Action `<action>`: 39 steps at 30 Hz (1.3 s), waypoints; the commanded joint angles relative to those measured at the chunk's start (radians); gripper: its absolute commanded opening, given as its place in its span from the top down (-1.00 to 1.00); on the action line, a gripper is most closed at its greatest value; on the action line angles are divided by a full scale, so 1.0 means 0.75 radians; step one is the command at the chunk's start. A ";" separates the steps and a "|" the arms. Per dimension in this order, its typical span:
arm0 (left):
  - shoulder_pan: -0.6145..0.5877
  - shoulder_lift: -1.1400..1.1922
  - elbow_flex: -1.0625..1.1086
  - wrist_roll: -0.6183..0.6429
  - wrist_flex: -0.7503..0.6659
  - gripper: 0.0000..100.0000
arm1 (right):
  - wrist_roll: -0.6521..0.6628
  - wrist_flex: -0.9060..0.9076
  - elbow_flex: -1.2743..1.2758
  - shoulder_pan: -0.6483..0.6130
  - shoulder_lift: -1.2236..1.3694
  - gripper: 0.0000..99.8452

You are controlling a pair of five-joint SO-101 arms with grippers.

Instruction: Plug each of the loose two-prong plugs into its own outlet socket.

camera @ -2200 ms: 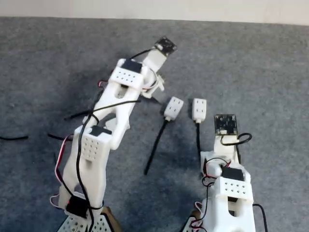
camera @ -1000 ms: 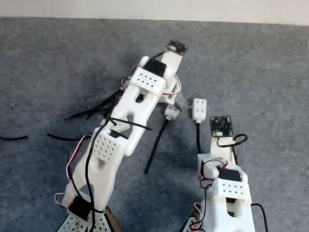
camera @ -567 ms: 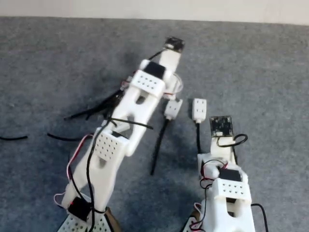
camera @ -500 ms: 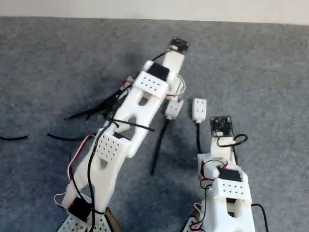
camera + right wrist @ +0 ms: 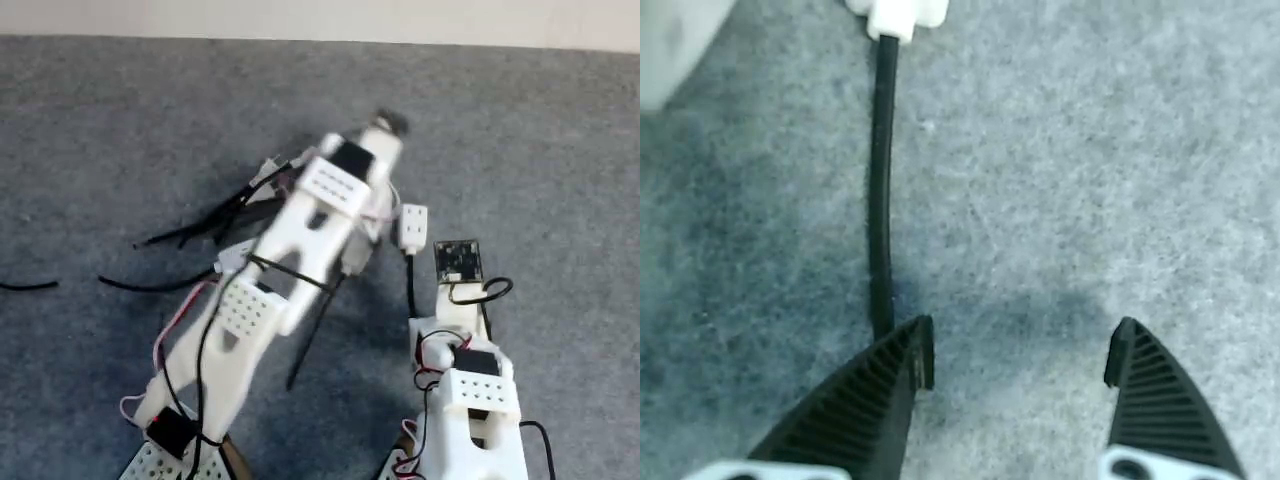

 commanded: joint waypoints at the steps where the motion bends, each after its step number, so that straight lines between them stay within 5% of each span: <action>1: 0.009 -0.030 -0.071 -0.002 0.035 0.47 | 0.014 -0.021 -0.007 -0.009 -0.019 0.46; 16: 0.003 -0.069 -0.132 0.000 0.088 0.47 | 0.014 -0.024 -0.009 -0.009 -0.017 0.46; 30: -0.212 -0.140 -0.128 -0.004 0.090 0.47 | 0.014 -0.024 -0.009 -0.011 -0.015 0.46; 39: -0.097 -0.144 -0.130 0.063 0.098 0.47 | 0.014 -0.026 -0.009 -0.011 -0.015 0.46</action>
